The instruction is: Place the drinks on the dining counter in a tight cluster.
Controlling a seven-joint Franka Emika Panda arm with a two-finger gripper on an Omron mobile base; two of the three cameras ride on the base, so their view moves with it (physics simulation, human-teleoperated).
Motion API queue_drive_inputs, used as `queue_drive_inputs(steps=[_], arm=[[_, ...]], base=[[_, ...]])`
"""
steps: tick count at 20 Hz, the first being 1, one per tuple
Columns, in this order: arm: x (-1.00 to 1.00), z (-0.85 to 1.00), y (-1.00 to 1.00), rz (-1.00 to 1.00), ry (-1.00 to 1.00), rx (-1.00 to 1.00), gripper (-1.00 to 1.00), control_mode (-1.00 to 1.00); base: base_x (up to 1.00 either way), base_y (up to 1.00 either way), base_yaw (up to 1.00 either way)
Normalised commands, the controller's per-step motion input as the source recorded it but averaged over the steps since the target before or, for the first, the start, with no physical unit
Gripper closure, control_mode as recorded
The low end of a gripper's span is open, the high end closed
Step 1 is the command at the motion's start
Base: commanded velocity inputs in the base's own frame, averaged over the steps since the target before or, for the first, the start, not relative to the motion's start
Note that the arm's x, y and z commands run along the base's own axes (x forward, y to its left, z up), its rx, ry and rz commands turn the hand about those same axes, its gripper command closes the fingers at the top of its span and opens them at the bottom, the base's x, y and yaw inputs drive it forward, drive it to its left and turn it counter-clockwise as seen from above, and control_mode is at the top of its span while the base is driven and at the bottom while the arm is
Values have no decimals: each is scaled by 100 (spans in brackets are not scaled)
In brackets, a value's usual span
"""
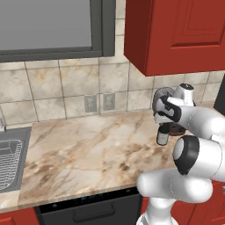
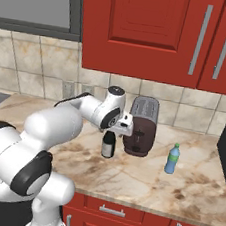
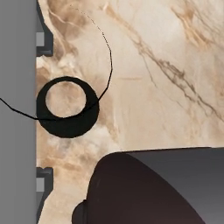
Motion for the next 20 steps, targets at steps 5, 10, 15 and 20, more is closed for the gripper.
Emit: queue_drive_inputs(steps=[5, 10, 15, 20], arm=[[0, -17, 0, 0, -5, 0, -100, -100], [1, -5, 0, 0, -8, 0, -100, -100], [0, 0, 1, 0, -7, 0, -100, -100], [0, -1, 2, 0, -12, 0, -100, -100]], base=[[0, 0, 0], [0, 0, 0], [0, 0, 0], [0, 0, 0]])
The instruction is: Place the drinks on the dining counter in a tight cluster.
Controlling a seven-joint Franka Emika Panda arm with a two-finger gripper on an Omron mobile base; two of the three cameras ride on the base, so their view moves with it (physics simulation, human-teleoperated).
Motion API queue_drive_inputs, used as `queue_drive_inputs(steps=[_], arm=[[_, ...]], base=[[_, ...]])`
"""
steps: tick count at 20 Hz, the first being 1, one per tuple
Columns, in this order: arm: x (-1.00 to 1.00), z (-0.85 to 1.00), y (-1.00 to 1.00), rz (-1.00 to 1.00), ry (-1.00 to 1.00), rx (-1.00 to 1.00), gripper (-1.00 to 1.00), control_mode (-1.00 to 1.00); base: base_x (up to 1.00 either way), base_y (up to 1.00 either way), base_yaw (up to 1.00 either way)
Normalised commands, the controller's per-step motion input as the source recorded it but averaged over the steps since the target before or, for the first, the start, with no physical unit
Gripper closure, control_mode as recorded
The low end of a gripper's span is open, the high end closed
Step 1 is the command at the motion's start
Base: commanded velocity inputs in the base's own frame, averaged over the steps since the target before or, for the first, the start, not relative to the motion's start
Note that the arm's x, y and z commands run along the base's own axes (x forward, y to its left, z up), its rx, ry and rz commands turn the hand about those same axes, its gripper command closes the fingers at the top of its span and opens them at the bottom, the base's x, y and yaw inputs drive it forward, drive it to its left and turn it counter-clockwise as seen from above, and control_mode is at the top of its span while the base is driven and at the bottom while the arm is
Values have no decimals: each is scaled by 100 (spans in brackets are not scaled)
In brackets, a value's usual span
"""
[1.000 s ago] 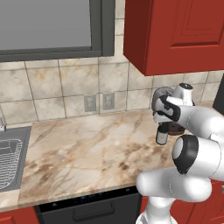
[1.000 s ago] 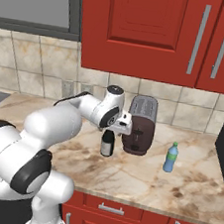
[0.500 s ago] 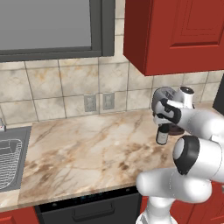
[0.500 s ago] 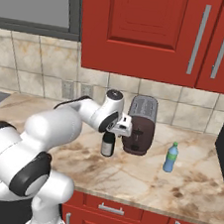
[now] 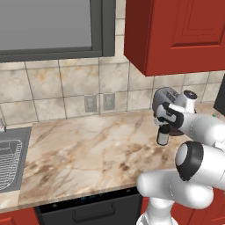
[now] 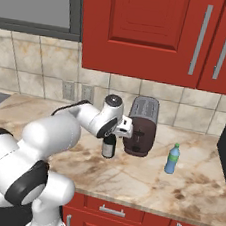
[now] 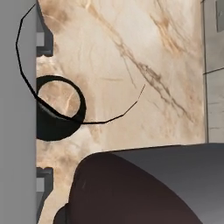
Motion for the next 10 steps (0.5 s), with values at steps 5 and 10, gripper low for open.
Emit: queue_drive_inputs(steps=[5, 10], arm=[[0, 0, 0, 0, -15, 0, -100, -100], [0, 0, 0, 0, -13, 0, -100, -100]], base=[[0, 0, 0], [0, 0, 0]])
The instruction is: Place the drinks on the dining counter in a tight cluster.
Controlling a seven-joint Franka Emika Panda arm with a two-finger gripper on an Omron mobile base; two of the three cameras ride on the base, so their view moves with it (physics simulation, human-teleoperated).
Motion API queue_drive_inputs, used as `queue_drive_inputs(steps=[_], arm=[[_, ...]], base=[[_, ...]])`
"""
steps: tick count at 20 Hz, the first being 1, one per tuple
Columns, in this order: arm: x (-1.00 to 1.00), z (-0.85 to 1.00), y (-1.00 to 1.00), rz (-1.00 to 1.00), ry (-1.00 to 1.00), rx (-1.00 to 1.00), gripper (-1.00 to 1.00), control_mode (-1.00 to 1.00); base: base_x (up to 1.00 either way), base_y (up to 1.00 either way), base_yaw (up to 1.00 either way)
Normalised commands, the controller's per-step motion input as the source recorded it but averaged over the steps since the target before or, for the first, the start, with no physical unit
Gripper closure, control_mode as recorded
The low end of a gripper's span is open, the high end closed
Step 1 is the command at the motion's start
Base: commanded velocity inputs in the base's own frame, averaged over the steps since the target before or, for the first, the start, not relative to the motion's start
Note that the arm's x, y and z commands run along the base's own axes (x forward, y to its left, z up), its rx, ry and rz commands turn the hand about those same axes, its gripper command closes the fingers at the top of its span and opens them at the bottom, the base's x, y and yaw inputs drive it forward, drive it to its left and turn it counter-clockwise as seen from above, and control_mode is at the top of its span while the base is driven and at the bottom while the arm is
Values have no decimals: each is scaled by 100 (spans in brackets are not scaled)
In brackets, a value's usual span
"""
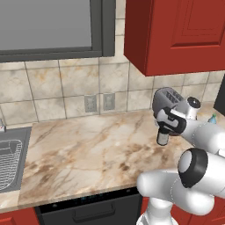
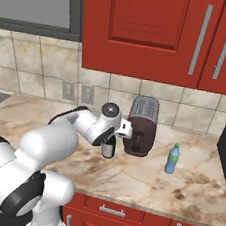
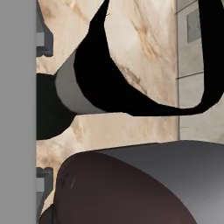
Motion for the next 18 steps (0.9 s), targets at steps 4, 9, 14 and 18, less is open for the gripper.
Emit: queue_drive_inputs(steps=[4, 9, 14, 18], arm=[[0, -1, 0, 0, -9, 0, -100, -100], [0, 0, 2, 0, -13, 0, -100, -100], [1, 0, 2, -1, -17, 0, -100, -100], [2, -1, 0, -1, -17, 1, -100, -100]], base=[[0, 0, 0], [0, 0, 0], [0, 0, 0], [0, 0, 0]])
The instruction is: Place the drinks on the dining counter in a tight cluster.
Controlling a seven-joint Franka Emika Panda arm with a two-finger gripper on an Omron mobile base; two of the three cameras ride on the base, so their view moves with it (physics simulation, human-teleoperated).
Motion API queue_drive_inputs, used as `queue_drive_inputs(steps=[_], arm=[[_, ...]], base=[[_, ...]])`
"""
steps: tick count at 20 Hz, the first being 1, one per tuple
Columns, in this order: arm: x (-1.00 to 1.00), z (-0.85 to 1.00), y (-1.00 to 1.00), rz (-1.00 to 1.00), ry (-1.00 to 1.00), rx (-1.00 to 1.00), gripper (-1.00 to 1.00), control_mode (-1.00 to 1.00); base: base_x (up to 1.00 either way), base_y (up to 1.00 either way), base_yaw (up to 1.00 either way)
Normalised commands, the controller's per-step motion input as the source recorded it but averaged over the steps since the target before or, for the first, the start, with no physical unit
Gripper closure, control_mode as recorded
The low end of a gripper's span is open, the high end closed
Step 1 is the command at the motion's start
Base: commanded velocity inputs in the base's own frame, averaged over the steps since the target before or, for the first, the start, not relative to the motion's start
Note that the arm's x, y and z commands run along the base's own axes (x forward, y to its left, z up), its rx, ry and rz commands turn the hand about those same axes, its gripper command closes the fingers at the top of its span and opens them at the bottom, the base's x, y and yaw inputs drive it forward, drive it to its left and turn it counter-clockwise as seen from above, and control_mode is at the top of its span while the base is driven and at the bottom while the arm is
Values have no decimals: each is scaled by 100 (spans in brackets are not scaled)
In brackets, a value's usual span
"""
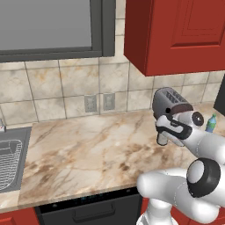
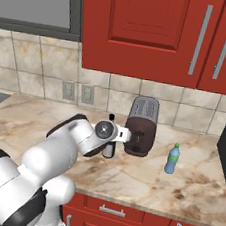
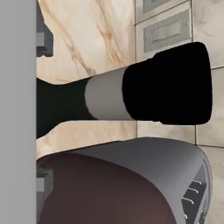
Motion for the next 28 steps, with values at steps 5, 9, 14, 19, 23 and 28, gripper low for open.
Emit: queue_drive_inputs(steps=[5, 9, 14, 19, 23, 28], arm=[[11, -2, 0, -1, -9, 0, -100, -100], [0, 0, 0, 0, 0, 0, -100, -100], [0, 0, 0, 0, 0, 0, -100, -100], [0, 0, 0, 0, 0, 0, 100, -100], [0, 0, 0, 0, 1, 0, 100, -100], [0, 1, 0, 0, 0, 0, 100, -100]], base=[[0, 0, 0], [0, 0, 0], [0, 0, 0], [0, 0, 0], [0, 0, 0], [0, 0, 0]])
